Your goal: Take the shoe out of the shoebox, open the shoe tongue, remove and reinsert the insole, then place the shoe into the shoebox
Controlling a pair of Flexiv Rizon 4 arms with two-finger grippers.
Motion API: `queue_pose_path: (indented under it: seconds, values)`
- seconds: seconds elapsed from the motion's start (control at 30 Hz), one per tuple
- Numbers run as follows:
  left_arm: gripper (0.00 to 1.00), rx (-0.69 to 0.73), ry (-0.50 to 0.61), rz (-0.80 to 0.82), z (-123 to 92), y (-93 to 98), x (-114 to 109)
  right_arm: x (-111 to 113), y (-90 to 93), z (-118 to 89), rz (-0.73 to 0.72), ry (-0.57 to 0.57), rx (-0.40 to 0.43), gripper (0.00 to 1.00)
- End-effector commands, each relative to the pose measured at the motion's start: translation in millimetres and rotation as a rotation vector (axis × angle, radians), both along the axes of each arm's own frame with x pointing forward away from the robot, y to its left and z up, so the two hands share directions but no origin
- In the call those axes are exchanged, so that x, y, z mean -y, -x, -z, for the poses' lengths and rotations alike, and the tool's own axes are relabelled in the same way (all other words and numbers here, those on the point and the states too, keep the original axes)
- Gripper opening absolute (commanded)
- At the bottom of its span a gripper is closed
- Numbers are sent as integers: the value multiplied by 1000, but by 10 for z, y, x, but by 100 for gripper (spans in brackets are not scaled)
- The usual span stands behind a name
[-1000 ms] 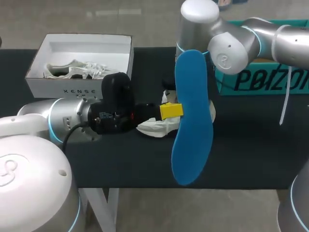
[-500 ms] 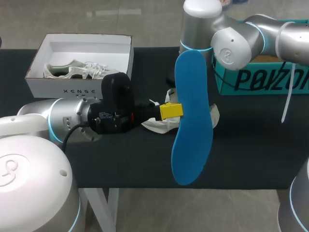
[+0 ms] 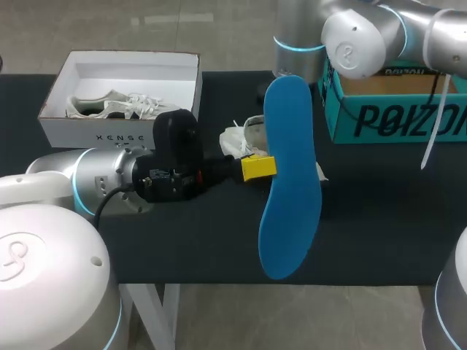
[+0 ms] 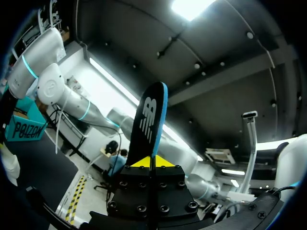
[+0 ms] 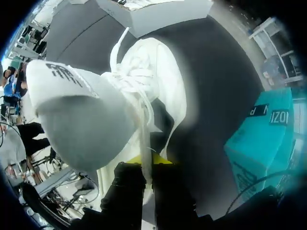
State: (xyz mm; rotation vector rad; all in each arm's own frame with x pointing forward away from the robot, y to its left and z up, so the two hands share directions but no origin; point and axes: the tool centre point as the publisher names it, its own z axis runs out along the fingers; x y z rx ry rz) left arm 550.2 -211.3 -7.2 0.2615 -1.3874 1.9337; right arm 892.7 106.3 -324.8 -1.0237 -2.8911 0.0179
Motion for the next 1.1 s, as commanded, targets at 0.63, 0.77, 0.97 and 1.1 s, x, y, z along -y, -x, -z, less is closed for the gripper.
queue_pose_path:
  seconds: [0.63, 0.77, 0.97, 1.1]
  values:
    - [0, 0, 3, -1, 1, -7, 16, -205, -72, -13, 907, -98, 9, 0]
    - [0, 0, 3, -1, 1, -7, 16, -238, -139, 99, 792, -98, 6, 0]
    - [0, 0, 3, -1, 1, -7, 16, -211, -148, 208, 718, -76, -1, 0]
    - [0, 0, 3, -1, 1, -7, 16, -198, -155, 251, 676, -84, -7, 0]
